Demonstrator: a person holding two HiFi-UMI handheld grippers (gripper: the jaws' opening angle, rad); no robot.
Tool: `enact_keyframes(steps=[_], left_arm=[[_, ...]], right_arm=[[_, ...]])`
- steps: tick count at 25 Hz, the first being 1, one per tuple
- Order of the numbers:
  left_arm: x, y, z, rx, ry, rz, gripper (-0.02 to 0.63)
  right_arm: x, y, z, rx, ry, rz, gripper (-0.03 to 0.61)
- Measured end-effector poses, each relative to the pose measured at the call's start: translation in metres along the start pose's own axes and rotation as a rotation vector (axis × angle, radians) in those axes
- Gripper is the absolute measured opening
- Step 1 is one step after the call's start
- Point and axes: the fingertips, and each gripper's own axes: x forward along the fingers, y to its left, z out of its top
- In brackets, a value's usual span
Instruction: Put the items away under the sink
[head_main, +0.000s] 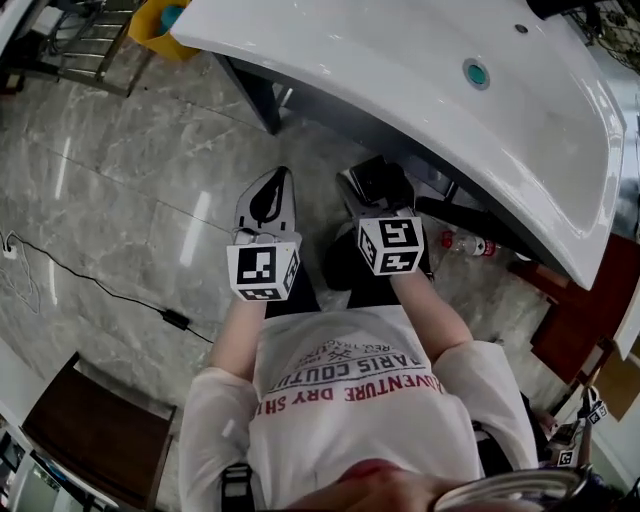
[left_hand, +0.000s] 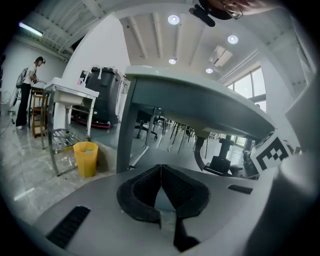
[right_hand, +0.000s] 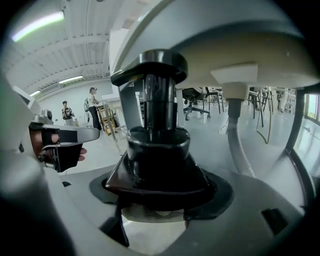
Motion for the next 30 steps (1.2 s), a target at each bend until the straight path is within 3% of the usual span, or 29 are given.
enact_keyframes(steps=[4,10,23,30], left_arm=[[0.031,0.003,-0.034,0.039,-0.050,-0.029,0.023],[0.045,0.003,-0.042,0.090,-0.108,-0.061,0.023],[0.032,0.022,-0.054,0.079,-0.097,-0.008,0.023],[0.031,0.024,-0.067,0.089,-0.070,-0.011,0.023]], right_arm=[[0.029,-0.024,-0.026,0.002,-0.046,-0.057,0.378],[0.040,-0.059,-0.035,0.074,-0.105,-0.232,0.379],[0.068,-0.114,0.001,0.054,-0.185,-0.383,0.379],[0.088,-0.132,0.008,0.073,-0.190,-0.411,0.379]])
